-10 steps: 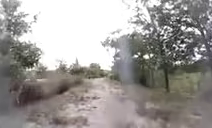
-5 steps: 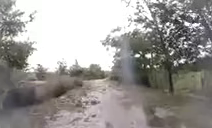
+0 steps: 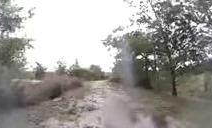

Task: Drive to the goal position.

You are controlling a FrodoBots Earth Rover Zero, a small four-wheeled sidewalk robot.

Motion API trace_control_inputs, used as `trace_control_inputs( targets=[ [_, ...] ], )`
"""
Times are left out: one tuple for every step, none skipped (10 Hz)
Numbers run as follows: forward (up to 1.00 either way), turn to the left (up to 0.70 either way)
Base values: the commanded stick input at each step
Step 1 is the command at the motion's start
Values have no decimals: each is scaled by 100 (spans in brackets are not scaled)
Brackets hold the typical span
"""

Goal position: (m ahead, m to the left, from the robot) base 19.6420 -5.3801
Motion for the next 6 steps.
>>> trace_control_inputs(
  targets=[
    [60,0],
    [60,0],
    [60,0],
    [60,0],
    [60,0],
    [60,0]
  ],
)
